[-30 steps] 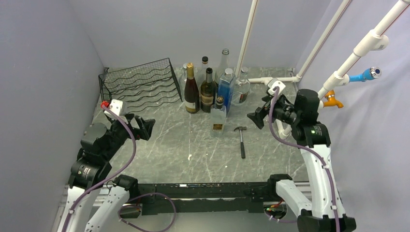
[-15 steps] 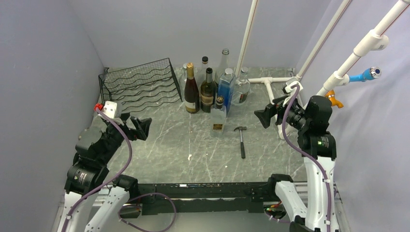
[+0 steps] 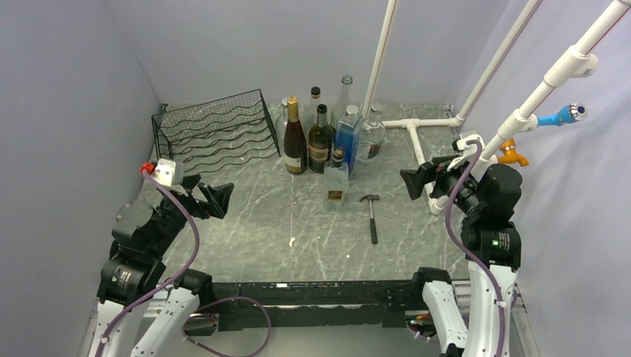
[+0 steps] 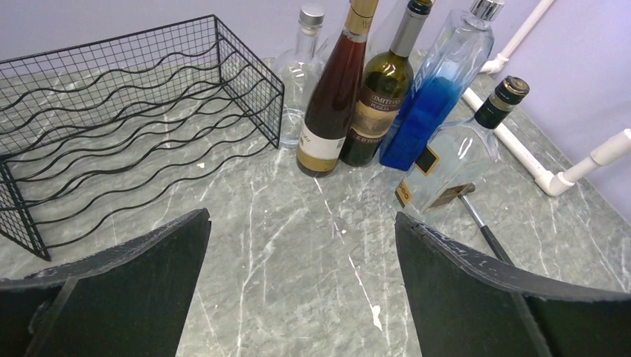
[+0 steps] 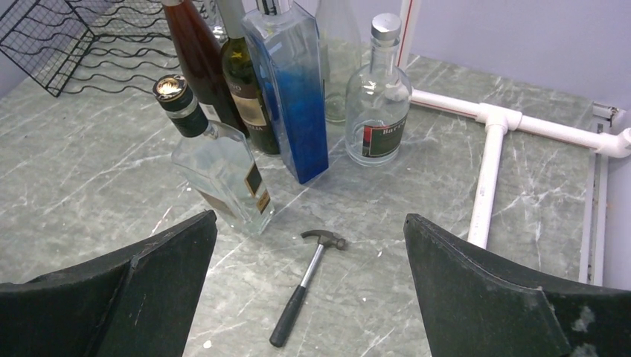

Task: Take the wine bottle off the wine rack
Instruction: Reset both arms

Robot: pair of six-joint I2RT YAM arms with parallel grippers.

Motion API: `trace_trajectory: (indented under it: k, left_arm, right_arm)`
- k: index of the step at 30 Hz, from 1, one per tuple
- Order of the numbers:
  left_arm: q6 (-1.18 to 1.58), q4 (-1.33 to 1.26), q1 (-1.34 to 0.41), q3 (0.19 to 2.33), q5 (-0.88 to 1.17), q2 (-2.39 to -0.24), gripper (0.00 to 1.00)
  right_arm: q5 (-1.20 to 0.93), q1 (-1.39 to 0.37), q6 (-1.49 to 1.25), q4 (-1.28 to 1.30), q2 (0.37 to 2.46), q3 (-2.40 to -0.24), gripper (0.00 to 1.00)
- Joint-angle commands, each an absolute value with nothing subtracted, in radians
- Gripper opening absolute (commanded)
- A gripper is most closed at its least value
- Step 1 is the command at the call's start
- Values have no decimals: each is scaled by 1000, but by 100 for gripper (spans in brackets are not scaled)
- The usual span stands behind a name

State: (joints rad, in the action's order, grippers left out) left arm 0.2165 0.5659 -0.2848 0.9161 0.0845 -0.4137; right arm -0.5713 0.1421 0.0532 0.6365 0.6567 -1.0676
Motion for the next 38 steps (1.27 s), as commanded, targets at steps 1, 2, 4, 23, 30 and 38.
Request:
trace_trajectory:
  k: [1,2,4,23,30,38]
  left_arm:
    - [236,536,-285,928,113,-405,99]
    - [238,539,-285,926,118,-404,100]
    - [245,549,-285,924,124,-397,100]
    - [270,604,-285,914,90,-336,99]
    - [280,595,-285,895,89,-332,99]
    - [287,597,-285,873,86,-311,99]
  right_arm:
    - [-555,154,15,627,647,-1055,100]
    - [-557,157,13,628,644,-1056,100]
    - [-562,159,14,633,641,-1060,100]
    - [-578,167,44,637,639,-1039,100]
    - [-611,174,53,636,650,-1042,100]
    - [-627,178,67,648,641,-1047,100]
